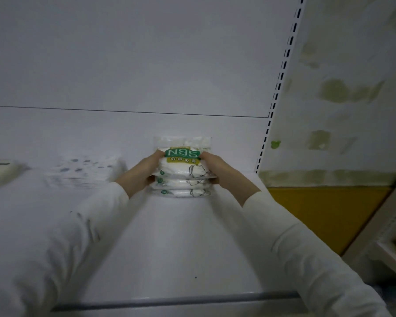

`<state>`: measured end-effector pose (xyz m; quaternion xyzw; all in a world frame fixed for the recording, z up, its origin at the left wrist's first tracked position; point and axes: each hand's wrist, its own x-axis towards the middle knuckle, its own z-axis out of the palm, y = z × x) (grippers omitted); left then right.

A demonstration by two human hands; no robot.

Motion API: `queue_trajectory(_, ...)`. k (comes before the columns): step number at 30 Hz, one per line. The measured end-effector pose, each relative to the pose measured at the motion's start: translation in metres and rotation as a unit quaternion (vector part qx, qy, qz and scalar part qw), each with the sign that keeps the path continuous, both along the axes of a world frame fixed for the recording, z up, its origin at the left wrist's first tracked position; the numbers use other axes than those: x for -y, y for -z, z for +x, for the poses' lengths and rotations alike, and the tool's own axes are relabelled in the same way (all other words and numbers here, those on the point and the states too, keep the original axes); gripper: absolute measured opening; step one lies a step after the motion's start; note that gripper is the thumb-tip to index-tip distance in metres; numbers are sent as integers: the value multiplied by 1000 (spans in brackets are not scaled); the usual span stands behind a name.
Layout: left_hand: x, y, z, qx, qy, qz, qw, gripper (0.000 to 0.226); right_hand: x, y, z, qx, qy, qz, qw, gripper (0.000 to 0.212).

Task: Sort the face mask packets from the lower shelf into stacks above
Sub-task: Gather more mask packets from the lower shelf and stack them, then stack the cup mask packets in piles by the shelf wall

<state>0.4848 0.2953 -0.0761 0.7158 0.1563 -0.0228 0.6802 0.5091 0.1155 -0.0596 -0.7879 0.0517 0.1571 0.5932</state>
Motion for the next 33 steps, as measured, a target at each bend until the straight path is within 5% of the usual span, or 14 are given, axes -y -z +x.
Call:
queue_trajectory(4, 3, -4, -8, -3, 37, 3, 999, 40, 2, 0, -10, 5, 19, -18, 1000, 36)
queue_trajectory(10, -12, -10, -20, 33, -27, 166, 985, 47, 14, -10, -25, 163, 33, -148, 975, 59)
queue_trajectory(18, -36, -19, -97, 153, -37, 347, 925, 33, -7, -27, -94, 437, -44, -210, 874, 47)
queue_trajectory(25, -84, -7, -207, 171, -59, 431, 884, 27, -77, -12, -160, 498, -185, -181, 828, 43)
queue_trajectory(33, -181, 7, -325, 144, -154, 414, 886, 19, -183, 15, -233, 522, -314, -109, 786, 38)
